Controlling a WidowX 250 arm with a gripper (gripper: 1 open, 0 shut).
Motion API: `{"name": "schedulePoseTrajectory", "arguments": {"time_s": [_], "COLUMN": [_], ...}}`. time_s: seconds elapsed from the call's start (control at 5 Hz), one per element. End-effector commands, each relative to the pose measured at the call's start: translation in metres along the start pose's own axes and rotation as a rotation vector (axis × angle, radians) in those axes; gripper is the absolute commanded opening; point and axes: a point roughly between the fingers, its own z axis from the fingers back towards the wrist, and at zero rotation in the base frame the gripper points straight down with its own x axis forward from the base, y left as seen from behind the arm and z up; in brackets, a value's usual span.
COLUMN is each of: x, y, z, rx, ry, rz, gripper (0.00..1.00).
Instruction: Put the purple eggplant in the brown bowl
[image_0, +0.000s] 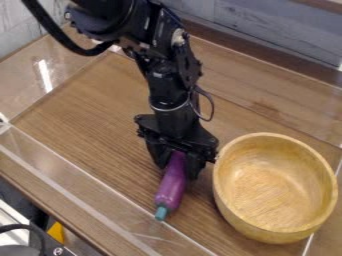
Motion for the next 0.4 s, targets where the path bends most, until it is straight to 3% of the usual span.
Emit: {"name": "schedulePoseTrajectory", "arguments": {"time_s": [0.0, 0.2], "x": [0.003, 0.0019], "y": [-0.0029, -0.0043], "z": [0.0075, 0.0091], "rx": [-0.004, -0.008], "ry": [-0.018, -0.009], "rz": [-0.003, 0.003], "gripper": [0.0, 0.0]}}
